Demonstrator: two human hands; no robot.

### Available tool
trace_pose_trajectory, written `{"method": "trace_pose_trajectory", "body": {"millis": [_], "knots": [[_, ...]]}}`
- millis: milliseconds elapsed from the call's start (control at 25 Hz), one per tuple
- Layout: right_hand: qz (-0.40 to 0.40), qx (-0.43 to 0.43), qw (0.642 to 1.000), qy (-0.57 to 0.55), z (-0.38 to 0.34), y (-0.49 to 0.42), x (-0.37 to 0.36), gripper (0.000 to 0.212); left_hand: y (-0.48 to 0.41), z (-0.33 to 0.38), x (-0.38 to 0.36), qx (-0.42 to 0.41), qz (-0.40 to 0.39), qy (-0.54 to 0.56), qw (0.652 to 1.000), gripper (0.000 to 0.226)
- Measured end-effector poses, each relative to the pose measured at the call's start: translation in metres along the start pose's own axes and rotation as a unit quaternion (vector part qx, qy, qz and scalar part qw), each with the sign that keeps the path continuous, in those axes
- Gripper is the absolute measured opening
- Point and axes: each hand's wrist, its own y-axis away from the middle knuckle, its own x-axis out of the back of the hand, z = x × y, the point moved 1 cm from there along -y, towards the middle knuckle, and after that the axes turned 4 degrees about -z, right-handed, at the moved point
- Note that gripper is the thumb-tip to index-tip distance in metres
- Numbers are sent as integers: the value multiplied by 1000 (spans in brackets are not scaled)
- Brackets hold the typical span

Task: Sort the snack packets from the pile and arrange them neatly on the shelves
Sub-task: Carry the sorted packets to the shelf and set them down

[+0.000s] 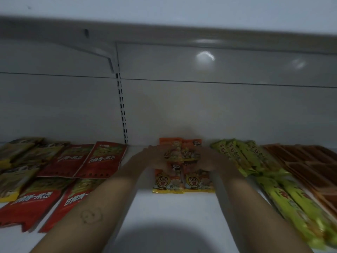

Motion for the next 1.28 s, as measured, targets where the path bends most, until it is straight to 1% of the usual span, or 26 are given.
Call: {"method": "trace_pose_trajectory", "body": {"millis": [80,200,240,280,320,400,480,520,600,680,760,840,880,960,1000,1040,1080,1160,1200,1280], "knots": [[13,-10,1000,-2,11,1,9,102,-3,19,-3,7,5,-15,1000,117],[25,-9,1000,3,79,-77,-4,122,-11,21,-5,21,3,-29,999,115],[28,-4,1000,5,90,-94,-6,124,-10,20,-5,21,5,-13,1000,114],[29,-4,999,14,83,-87,-5,124,-3,21,-4,16,13,-7,1000,112],[31,3,999,31,64,-57,3,122,3,20,-2,18,24,1,1000,109],[54,38,997,34,9,10,21,110,21,16,4,24,61,-11,998,99],[61,74,995,12,-27,30,25,100,49,4,11,45,101,-28,993,90],[64,109,992,2,-44,33,21,98,65,-6,14,55,121,-28,991,88],[27,182,983,-25,-82,38,-3,96,100,-41,18,73,144,-41,986,85],[-23,218,976,-14,-119,39,-36,94,138,-83,24,76,149,-33,985,83],[-57,244,968,-13,-150,39,-60,89,172,-117,34,91,126,-23,987,86],[-76,250,965,-1,-179,35,-81,83,195,-152,45,122,93,-17,988,91],[-76,245,967,7,-192,30,-91,90,202,-170,52,128,69,-15,989,96],[-60,230,969,66,-218,19,-107,112,204,-205,61,130,15,-17,991,112],[-62,211,970,100,-229,19,-113,115,202,-217,63,135,-13,-22,991,118],[-70,192,970,133,-239,17,-119,114,199,-227,63,140,-38,-36,989,121],[-90,173,968,158,-245,18,-122,111,195,-233,61,135,-56,-62,987,120],[-133,143,965,174,-247,20,-124,105,188,-232,55,108,-82,-115,984,114],[-142,133,966,168,-245,20,-122,105,185,-231,53,92,-84,-119,985,112],[-144,114,970,162,-236,21,-116,107,178,-228,49,54,-92,-91,990,111]]}}
